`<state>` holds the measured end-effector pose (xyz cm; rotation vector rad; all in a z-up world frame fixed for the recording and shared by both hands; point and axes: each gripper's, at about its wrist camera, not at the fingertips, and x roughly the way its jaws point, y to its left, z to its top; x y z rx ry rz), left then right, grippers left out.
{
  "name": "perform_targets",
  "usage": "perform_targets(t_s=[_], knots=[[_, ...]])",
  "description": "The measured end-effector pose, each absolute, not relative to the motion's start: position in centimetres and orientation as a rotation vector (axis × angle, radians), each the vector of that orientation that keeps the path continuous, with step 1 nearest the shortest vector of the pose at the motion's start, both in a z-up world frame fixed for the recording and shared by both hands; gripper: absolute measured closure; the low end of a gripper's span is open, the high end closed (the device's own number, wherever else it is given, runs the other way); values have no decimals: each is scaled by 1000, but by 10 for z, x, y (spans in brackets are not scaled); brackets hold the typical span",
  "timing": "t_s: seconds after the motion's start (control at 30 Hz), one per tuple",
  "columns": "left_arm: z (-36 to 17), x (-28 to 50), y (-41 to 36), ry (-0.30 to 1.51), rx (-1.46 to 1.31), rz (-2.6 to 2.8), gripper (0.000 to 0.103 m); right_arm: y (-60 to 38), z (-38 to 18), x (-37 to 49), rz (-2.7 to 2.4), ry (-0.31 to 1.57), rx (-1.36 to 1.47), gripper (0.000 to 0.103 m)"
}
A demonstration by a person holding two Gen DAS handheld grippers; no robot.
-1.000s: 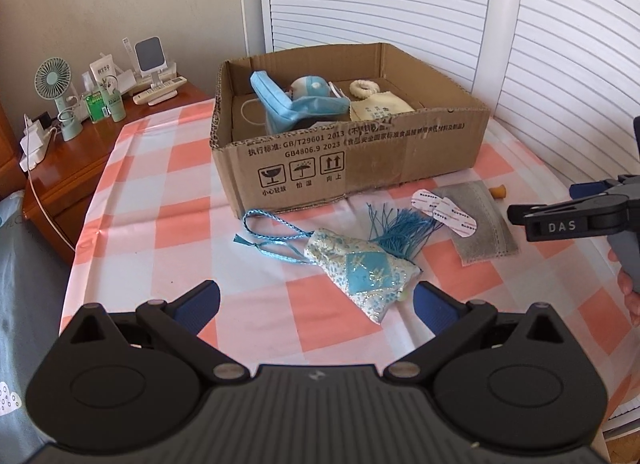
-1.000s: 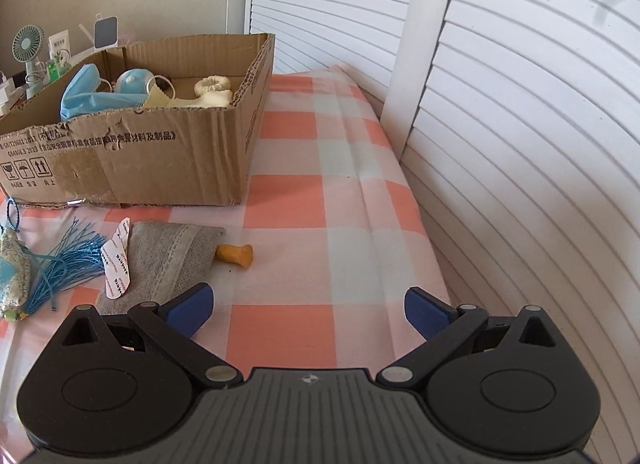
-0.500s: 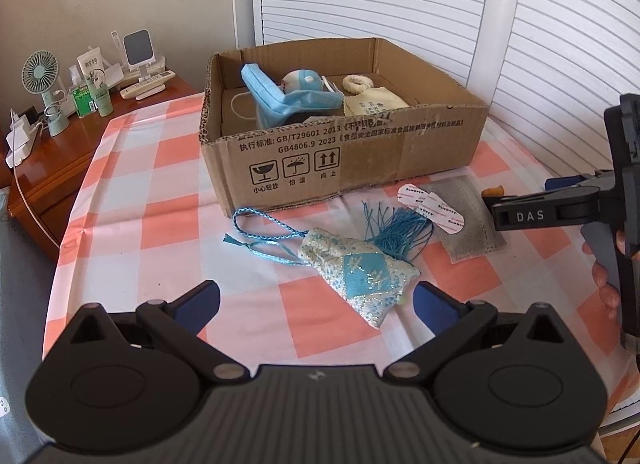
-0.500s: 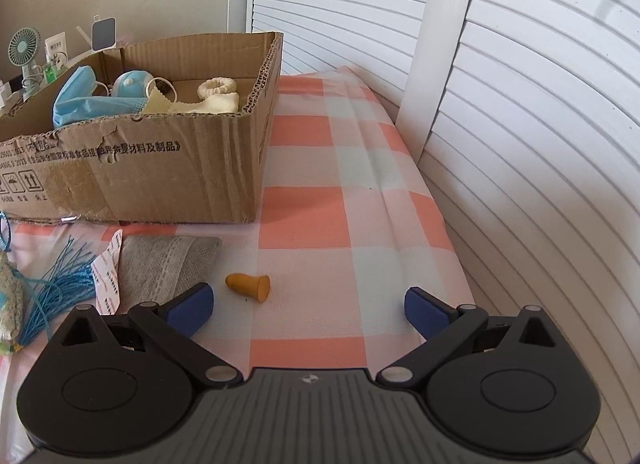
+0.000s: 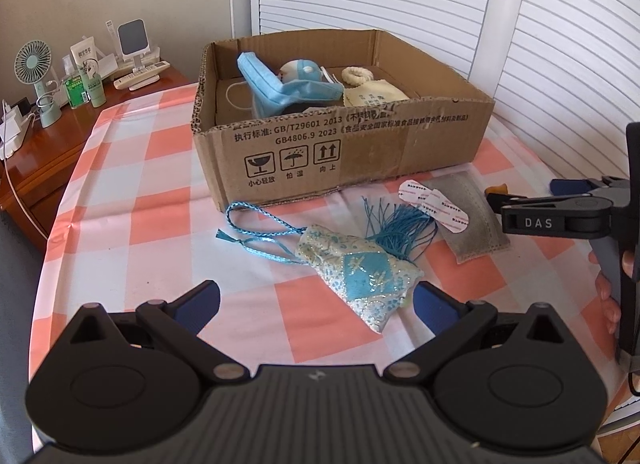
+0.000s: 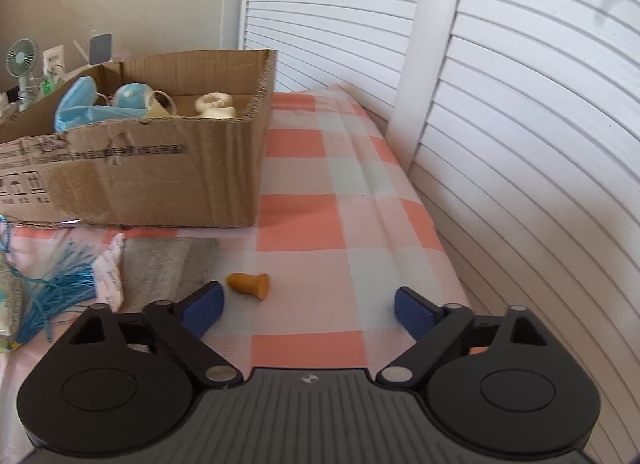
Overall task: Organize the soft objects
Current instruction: 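Withdraw both grippers from the box toward the remaining items, then grasp the orange earplug with the right gripper while the left gripper grasps the blue patterned sachet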
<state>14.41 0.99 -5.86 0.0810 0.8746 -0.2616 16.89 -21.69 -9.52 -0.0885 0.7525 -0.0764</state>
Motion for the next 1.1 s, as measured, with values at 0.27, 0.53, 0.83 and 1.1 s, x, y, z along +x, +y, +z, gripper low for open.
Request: perform_targets(t_s=[0.27,0.53,0.83,1.1], knots=[[-61,145,8,882,79,-271,1,-198,-94,169,-43,724,-95,36],[-65,147,8,886,83,-286,1,-191,-93,168,-32,713,-94,60],[-69,149,4,859,103,-339,1,-195,-93,167,-28,705,-86,76],[-71,173,5,850,25,-306,1,-195,-93,165,-21,704,-86,76]])
